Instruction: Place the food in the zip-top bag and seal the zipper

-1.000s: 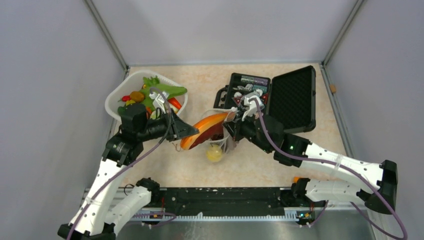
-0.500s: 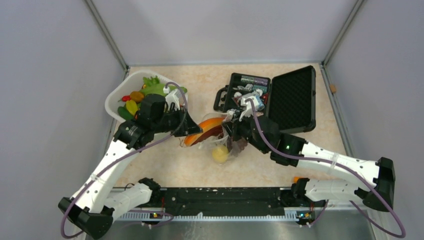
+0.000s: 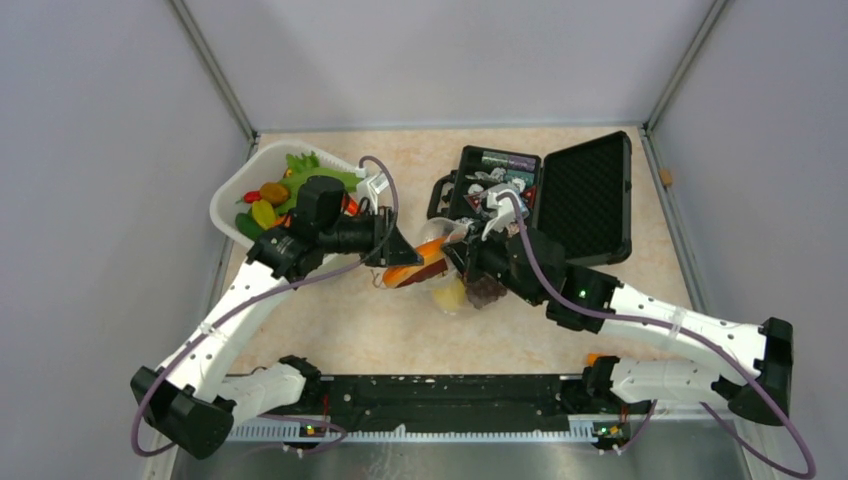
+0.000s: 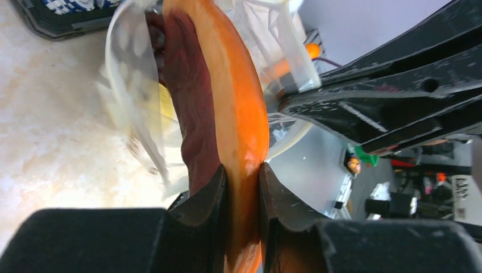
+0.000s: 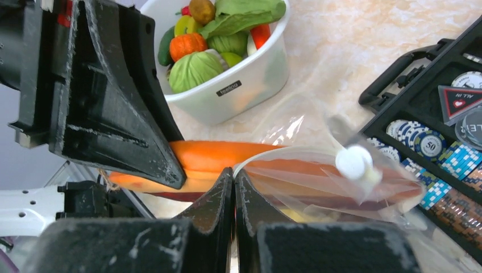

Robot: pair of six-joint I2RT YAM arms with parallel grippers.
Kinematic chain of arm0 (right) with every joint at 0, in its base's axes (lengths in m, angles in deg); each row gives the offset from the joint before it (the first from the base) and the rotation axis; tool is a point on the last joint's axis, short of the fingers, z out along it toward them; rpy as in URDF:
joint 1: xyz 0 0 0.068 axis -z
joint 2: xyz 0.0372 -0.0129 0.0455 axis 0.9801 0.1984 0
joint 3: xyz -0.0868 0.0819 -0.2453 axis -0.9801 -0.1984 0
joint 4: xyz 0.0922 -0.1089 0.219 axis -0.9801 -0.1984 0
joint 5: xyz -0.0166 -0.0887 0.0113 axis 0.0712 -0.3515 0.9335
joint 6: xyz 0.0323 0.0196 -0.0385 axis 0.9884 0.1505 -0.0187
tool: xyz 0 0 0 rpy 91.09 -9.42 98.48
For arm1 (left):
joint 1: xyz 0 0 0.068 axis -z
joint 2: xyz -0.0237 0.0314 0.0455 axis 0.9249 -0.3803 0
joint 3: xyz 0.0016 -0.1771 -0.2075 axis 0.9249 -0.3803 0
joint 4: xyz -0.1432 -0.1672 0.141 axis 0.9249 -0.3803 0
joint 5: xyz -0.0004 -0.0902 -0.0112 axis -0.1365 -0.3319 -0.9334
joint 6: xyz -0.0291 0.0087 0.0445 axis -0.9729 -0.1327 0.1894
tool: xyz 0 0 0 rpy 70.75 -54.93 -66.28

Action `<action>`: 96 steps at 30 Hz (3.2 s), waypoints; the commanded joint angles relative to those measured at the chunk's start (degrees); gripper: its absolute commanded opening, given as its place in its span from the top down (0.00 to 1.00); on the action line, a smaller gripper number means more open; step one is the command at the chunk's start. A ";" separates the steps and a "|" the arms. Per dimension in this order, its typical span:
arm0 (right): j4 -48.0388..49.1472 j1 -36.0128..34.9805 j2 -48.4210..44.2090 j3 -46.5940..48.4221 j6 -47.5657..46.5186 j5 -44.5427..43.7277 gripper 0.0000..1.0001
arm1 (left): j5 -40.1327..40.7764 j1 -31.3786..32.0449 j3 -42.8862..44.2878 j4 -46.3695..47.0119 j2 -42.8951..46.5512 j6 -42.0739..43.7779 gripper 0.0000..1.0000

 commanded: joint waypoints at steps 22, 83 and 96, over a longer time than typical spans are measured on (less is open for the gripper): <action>-5.85 1.57 -2.68 8.03 -9.48 14.20 1.00 | -7.19 0.16 12.60 -24.06 3.44 30.71 1.00; -8.51 8.27 -2.56 2.93 1.06 -2.75 1.00 | 0.32 -8.46 17.46 -18.31 13.62 31.28 1.00; -8.02 8.46 -3.08 2.63 1.86 -0.34 1.00 | 50.59 -8.47 13.52 -4.00 17.64 22.02 1.00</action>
